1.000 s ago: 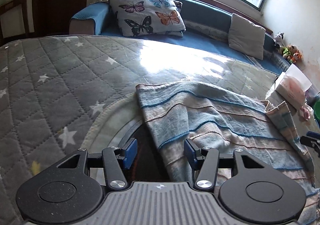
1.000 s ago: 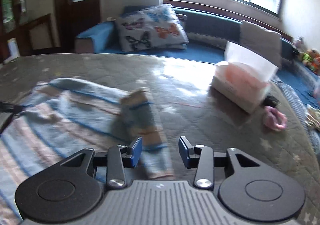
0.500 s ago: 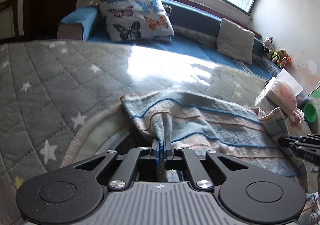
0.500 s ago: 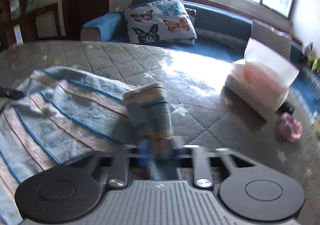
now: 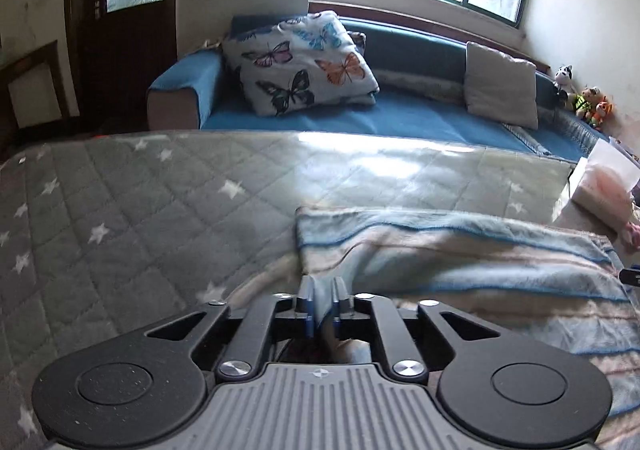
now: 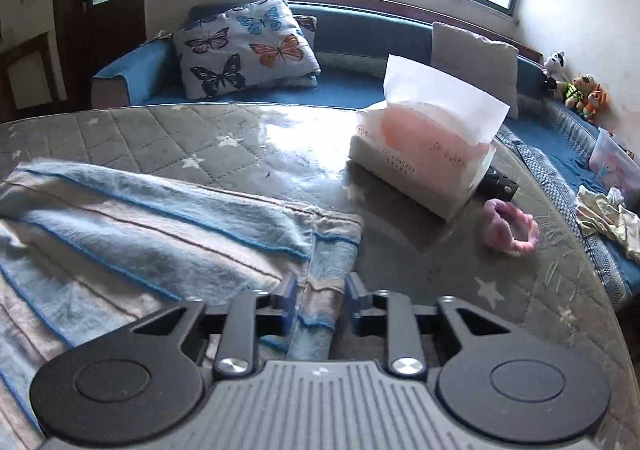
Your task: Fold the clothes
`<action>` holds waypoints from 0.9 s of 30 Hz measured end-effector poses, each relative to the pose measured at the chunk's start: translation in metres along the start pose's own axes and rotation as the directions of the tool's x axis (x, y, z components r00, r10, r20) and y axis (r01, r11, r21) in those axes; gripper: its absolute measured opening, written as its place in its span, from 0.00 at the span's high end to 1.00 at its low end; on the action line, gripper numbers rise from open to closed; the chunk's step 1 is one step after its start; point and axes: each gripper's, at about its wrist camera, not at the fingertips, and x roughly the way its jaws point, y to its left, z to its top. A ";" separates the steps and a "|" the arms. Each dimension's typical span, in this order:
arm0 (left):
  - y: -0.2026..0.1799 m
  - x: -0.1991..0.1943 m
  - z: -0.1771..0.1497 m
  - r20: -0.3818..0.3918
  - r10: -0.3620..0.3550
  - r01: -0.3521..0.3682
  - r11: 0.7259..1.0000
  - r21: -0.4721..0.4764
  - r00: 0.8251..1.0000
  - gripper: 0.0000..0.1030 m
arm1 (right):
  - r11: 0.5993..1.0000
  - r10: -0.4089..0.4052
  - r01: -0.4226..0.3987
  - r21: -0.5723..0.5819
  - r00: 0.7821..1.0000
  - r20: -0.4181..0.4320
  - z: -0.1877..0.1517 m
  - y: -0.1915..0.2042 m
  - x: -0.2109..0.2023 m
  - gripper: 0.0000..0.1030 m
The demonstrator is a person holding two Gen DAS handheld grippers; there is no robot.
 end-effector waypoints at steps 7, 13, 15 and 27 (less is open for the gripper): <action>0.011 -0.037 -0.029 -0.049 -0.048 0.049 0.999 0.005 0.998 0.69 | 0.993 0.077 -0.077 -0.085 0.997 0.004 -0.006 0.024 -0.034 0.52; 0.010 -0.064 -0.069 -0.109 -0.114 0.114 0.993 0.000 0.988 0.68 | 0.967 0.165 -0.165 -0.194 0.986 -0.016 -0.028 0.058 -0.077 0.43; 0.007 -0.070 -0.081 -0.122 -0.132 0.134 0.991 0.003 0.984 0.68 | 0.959 0.186 -0.187 -0.211 0.982 -0.024 -0.037 0.067 -0.088 0.39; -0.010 -0.081 -0.112 -0.110 -0.178 0.181 0.983 0.026 0.978 0.90 | 0.933 0.245 -0.256 -0.254 0.967 -0.076 -0.096 0.095 -0.137 0.32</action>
